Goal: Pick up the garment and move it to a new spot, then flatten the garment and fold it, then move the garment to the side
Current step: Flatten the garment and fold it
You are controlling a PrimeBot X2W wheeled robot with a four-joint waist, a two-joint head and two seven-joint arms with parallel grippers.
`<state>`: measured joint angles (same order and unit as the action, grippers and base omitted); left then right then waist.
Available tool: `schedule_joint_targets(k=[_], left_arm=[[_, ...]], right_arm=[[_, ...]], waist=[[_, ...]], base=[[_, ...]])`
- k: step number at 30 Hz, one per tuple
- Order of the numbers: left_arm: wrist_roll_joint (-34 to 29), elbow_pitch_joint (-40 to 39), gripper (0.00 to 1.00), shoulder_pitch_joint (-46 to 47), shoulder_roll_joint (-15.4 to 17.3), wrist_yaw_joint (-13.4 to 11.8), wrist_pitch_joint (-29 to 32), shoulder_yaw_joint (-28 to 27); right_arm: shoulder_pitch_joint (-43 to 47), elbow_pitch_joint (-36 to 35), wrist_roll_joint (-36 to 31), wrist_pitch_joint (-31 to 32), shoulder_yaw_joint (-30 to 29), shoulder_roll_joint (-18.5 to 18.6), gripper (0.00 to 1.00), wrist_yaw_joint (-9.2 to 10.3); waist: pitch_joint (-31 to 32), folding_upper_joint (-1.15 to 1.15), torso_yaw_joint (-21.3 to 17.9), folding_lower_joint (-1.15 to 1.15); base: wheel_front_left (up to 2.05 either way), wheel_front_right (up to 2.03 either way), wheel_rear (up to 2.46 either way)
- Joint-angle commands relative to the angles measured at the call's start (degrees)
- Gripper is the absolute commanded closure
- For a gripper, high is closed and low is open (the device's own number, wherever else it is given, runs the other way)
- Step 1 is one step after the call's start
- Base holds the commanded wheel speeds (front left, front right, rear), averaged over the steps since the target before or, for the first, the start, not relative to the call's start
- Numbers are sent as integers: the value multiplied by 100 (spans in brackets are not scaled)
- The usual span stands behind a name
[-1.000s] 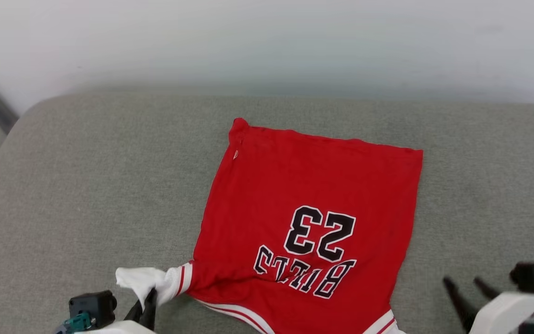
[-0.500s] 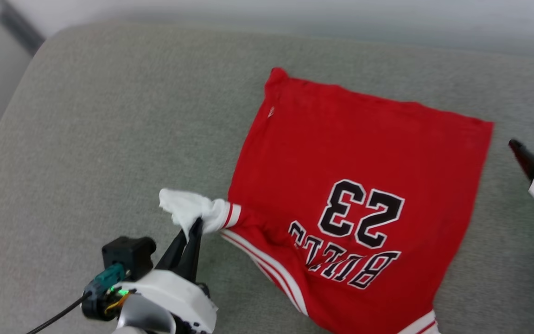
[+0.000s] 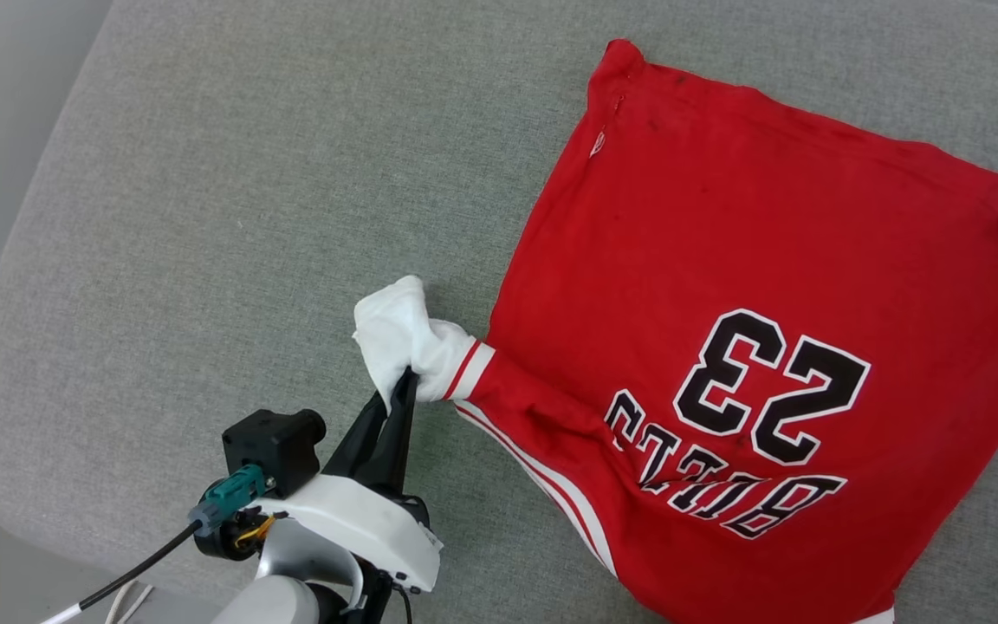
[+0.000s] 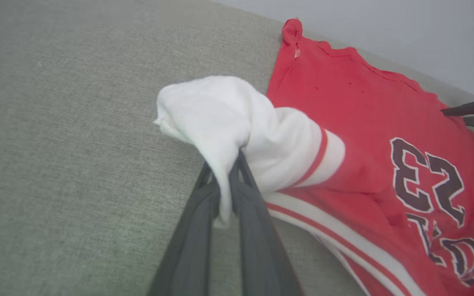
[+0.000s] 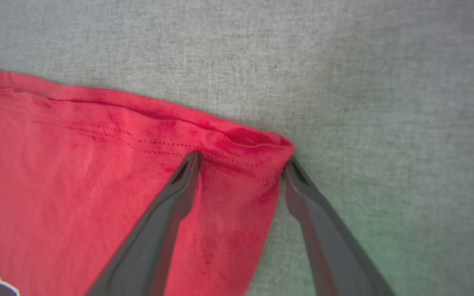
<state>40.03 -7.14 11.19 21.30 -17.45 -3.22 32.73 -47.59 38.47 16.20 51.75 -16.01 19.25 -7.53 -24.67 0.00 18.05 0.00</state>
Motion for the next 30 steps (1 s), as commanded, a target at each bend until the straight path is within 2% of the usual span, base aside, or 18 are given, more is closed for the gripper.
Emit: schedule_joint_targets(k=[1, 2, 3, 6, 13, 16, 17, 20, 24, 30], left_arm=[[12, 35, 100, 108, -33, 23, -39, 1], [19, 58, 100, 123, -54, 42, -49, 15], [28, 83, 100, 130, -70, 51, -55, 20], [47, 168, 100, 117, -83, 63, -67, 25], [176, 403, 100, -65, 17, 15, -8, -67], [304, 533, 100, -219, 100, -21, 50, -151], [434, 601, 100, -394, 179, -80, 124, -246], [548, 645, 100, -604, 308, -166, 188, -356], [710, 693, 100, -888, 470, -264, 269, -511], [867, 717, 100, -1214, 707, -390, 420, -669]], right_arm=[[363, 433, -20, 222, 53, -278, 13, 7], [365, 444, -31, 261, 61, -319, 72, 6], [331, 401, -14, 249, 92, -347, 100, 5], [209, 187, 69, 122, 200, -320, 100, 4], [132, -607, 197, -189, 667, 287, 100, 5], [490, -1130, 371, -153, 969, 498, 100, 6], [1060, -1819, 537, -72, 1132, 734, 100, 6], [1878, -2526, 671, 100, 1073, 816, 100, 6], [3179, -3360, 733, 406, 789, 609, 100, 5], [5026, -4334, 697, 705, 369, -103, 100, 5]], waist=[[-23, 0, 25, 0], [-21, 0, 26, 0], [-15, 0, 22, 0], [55, 0, -9, 0], [512, 0, -176, 0], [778, 0, -331, 0], [1037, 0, -549, 0], [1272, 0, -830, 0], [1553, 0, -1249, 0], [1799, 0, -1789, 0]], base=[[0, 0, 0], [0, 0, 0], [0, 0, 0], [0, 0, 0], [0, 0, 0], [0, 0, 0], [0, 0, 0], [0, 0, 0], [0, 0, 0], [0, 0, 0]])
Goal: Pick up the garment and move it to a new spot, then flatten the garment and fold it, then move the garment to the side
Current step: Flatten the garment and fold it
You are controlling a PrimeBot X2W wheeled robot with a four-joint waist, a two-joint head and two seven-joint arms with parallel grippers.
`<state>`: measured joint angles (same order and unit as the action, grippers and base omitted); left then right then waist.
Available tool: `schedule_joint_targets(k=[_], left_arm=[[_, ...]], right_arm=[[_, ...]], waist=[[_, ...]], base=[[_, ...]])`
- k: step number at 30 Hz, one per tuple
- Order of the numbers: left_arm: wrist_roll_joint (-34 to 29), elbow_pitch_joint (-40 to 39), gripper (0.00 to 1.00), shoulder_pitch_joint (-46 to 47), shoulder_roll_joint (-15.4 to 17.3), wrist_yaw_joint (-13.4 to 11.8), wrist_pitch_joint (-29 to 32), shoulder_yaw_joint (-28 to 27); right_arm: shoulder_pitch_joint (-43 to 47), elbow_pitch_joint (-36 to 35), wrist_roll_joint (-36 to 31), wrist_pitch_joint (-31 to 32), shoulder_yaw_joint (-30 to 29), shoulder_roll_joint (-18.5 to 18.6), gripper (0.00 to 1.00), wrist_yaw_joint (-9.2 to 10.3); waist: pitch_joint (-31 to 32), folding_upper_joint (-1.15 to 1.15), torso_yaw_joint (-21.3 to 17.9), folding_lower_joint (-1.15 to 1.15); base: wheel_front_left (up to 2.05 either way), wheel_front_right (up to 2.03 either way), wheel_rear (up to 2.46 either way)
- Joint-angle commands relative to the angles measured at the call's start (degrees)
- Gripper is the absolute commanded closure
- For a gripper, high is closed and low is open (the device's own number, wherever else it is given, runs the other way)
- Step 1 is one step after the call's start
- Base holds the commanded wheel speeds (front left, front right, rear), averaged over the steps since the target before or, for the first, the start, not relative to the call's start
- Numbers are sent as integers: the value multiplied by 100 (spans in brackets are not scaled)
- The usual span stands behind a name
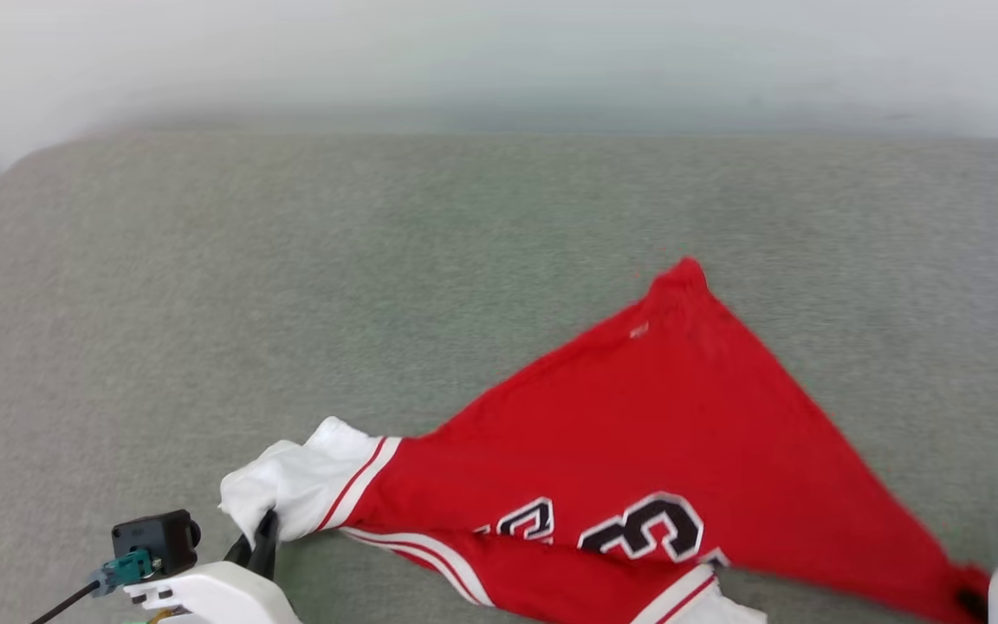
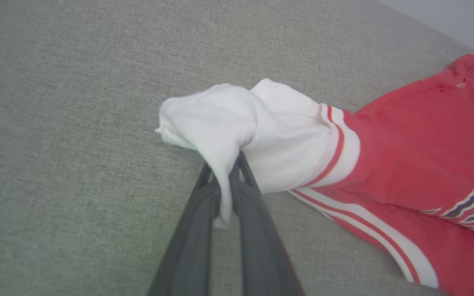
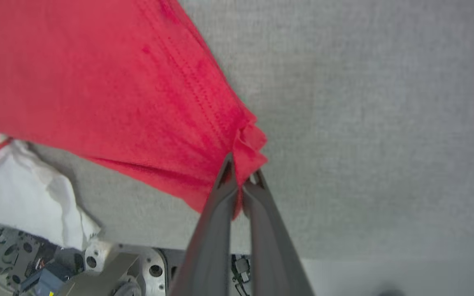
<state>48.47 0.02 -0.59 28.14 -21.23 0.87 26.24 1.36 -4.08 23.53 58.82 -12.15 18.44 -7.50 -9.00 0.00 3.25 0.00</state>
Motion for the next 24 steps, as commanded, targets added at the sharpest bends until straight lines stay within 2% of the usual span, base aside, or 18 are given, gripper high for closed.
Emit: schedule_joint_targets(k=[1, 4, 6, 7, 8, 9, 15, 20, 24], left_arm=[[37, 9, 100, -80, 55, -21, 32, -28], [91, -2, 100, -180, 139, -60, 75, -93], [103, -23, 100, -215, 176, -105, 98, -124], [109, -38, 100, -227, 184, -110, 116, -129], [113, -45, 100, -244, 208, -114, 125, -131], [112, -60, 100, -249, 215, -131, 130, -131], [108, -140, 100, -217, 256, -157, 171, -133], [56, -223, 100, -125, 279, -182, 140, -148], [-65, -367, 100, 27, 297, -198, 122, -92]], right_arm=[[390, -185, -55, 41, -59, -152, 100, 3], [1126, -416, -33, 191, -169, -702, 100, 2], [1469, -497, -109, 261, -192, -924, 100, 2], [1605, -495, -67, 281, -185, -1084, 84, 2], [1678, -481, -24, 239, -193, -1177, 25, 2], [1715, -497, -25, 140, -164, -1202, 0, 2], [1268, -515, 39, -1257, -245, -1342, 0, 2], [614, -184, -14, -2544, -139, -1124, 0, 2], [-21, 176, 111, -3141, 149, -1005, 0, 2]], waist=[[265, 0, -370, 0], [330, 0, -512, 0], [356, 0, -574, 0], [366, 0, -590, 0], [375, 0, -613, 0], [382, 0, -627, 0], [327, 0, -687, 0], [216, 0, -708, 0], [51, 0, -685, 0]], base=[[0, 0, 0], [0, 0, 0], [0, 0, 0], [0, 0, 0], [0, 0, 0], [0, 0, 0], [0, 0, 0], [0, 0, 0], [0, 0, 0]])
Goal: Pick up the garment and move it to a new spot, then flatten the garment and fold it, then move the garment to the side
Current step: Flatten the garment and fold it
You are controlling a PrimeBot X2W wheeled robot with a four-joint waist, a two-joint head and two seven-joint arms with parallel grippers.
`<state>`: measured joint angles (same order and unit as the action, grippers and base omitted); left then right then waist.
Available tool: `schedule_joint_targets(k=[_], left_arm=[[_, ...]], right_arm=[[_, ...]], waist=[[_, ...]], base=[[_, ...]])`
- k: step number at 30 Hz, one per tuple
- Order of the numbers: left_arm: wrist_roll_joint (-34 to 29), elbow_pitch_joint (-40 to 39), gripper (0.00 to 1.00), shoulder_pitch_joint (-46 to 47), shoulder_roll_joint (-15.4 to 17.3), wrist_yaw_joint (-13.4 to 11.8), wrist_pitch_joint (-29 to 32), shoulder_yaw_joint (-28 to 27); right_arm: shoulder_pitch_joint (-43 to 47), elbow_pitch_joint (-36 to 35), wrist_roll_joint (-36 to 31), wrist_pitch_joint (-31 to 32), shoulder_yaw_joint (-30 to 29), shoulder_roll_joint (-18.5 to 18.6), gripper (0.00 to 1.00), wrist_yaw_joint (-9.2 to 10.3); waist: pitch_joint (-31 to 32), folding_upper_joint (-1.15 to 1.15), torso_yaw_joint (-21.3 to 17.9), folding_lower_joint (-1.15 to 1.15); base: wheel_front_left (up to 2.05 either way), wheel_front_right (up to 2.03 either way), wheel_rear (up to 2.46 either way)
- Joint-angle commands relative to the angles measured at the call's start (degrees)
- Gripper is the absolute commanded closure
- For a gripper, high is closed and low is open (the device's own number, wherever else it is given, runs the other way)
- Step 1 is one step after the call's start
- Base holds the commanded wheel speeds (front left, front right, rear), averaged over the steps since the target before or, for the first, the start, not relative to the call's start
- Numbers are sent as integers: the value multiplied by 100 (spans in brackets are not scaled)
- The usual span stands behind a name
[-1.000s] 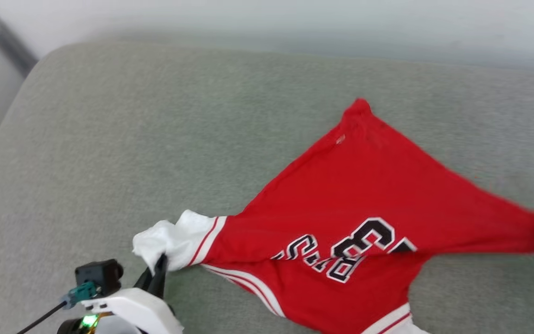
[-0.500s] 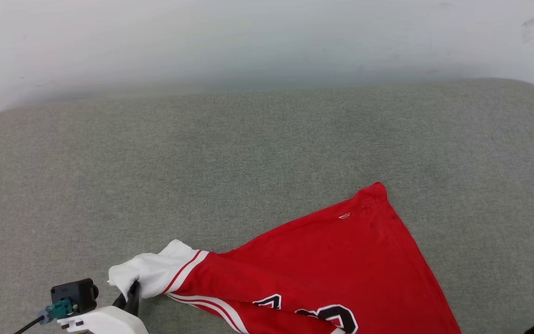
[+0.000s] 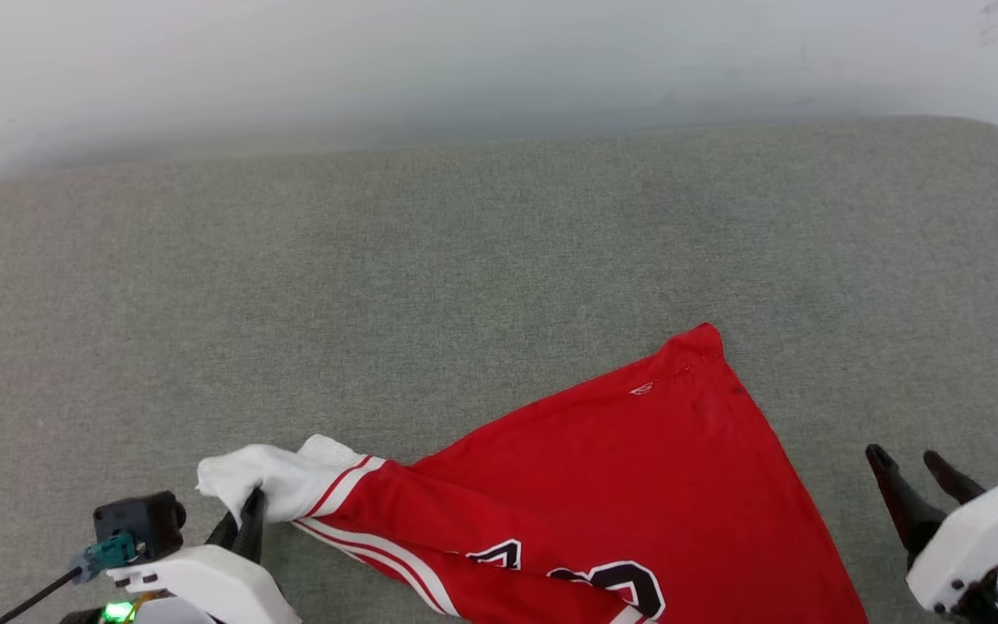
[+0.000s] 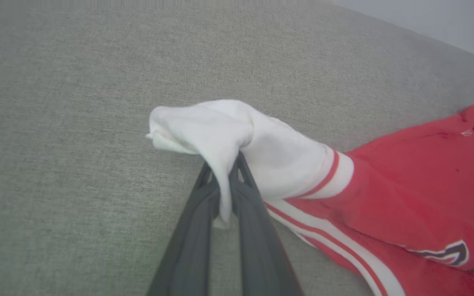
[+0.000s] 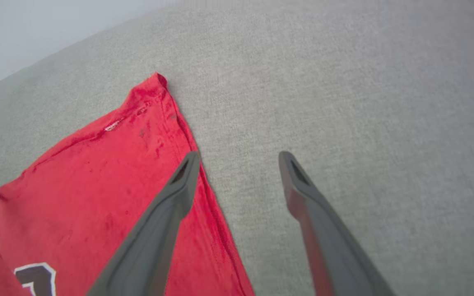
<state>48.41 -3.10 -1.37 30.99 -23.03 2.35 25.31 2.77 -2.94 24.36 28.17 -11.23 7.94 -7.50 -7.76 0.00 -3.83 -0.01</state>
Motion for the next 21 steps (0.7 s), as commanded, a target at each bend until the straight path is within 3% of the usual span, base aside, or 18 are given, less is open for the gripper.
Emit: schedule_joint_targets(k=[1, 6, 16, 21], left_arm=[[-95, -107, 100, 156, 21, -24, -31, 14], [-315, -416, 100, 480, 26, -30, -22, 127], [-670, -837, 100, 1152, -173, 63, -34, 410], [-690, -849, 100, 1240, -284, 100, -115, 476]], right_arm=[[-317, 152, 42, -135, 145, 111, 0, 2], [-1113, 525, 204, 190, 656, 369, 0, 2], [-2751, 1114, 336, 2024, 1487, 952, 0, 2], [-3203, 1574, 239, 2230, 1630, 988, 0, 2]], waist=[[-127, 0, 40, 1], [-449, 0, 214, 1], [-1136, 0, 758, 1], [-1319, 0, 913, 1]], base=[[0, 0, 0], [0, 0, 0], [0, 0, 0], [0, 0, 0]])
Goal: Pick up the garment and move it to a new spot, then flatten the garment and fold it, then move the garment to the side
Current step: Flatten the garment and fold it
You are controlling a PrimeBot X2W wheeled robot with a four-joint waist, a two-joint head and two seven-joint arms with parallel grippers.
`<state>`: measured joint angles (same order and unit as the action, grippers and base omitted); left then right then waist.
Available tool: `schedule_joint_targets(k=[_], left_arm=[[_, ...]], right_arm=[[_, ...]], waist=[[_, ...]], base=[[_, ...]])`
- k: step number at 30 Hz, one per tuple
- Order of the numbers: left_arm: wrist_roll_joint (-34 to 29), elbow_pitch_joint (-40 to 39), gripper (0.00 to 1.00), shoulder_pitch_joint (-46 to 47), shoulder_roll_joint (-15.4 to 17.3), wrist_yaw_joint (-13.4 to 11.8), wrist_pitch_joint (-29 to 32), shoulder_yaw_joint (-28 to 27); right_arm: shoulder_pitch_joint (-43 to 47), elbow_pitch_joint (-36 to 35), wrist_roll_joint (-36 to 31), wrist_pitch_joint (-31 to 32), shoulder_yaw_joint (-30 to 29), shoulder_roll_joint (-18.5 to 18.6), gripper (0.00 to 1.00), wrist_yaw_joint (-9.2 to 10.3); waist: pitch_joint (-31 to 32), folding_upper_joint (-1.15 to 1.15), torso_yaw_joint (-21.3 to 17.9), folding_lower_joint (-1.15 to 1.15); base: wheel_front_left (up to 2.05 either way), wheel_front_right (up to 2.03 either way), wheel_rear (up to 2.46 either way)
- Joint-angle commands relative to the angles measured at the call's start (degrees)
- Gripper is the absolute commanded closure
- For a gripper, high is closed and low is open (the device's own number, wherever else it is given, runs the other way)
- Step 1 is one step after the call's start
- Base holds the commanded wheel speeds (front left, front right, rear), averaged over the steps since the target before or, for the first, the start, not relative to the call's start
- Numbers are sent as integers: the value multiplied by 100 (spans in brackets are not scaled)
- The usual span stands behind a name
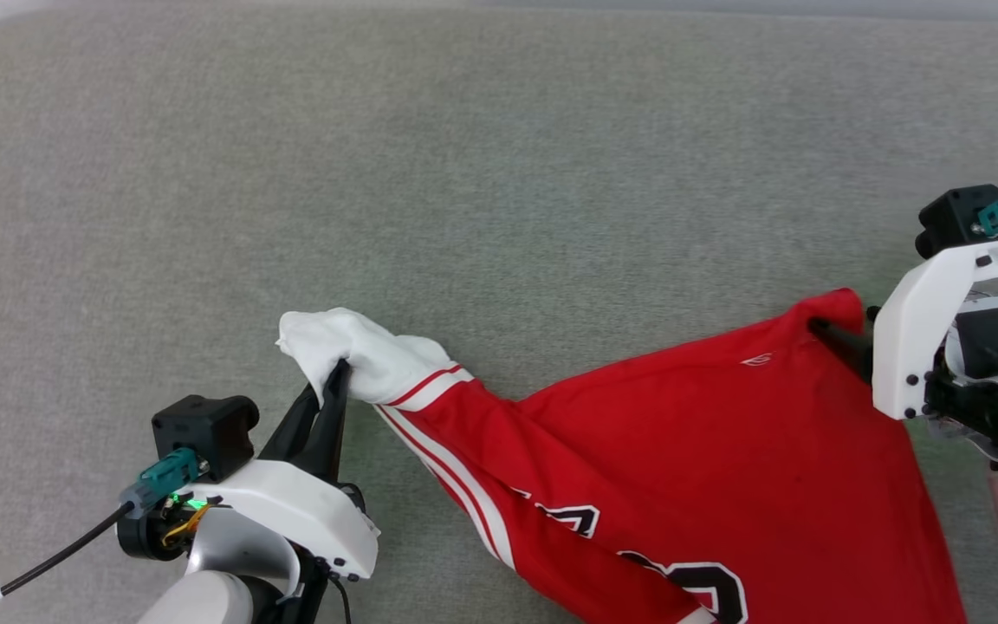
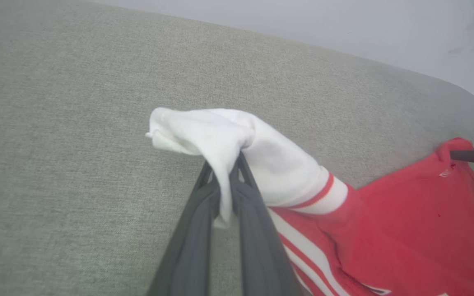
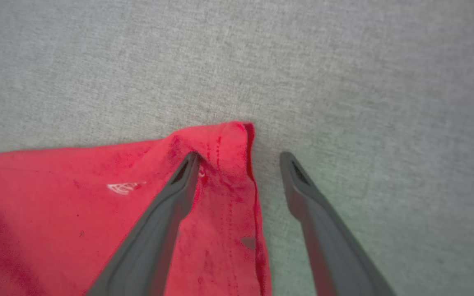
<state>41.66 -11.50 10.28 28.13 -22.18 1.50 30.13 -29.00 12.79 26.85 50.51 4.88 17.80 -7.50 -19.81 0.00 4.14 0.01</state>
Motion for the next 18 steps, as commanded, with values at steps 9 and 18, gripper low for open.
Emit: schedule_joint_targets(k=[9, 18], left_arm=[[21, 153, 100, 119, -140, 93, -150, 52], [67, 312, 100, 151, -95, 136, -216, -14]], right_arm=[[-22, 1228, 228, 579, 411, -217, 51, 1], [-295, 926, 463, 294, 569, 15, 100, -5]], waist=[[-219, 0, 298, -1], [14, 0, 222, -1]], base=[[0, 0, 0], [0, 0, 0]])
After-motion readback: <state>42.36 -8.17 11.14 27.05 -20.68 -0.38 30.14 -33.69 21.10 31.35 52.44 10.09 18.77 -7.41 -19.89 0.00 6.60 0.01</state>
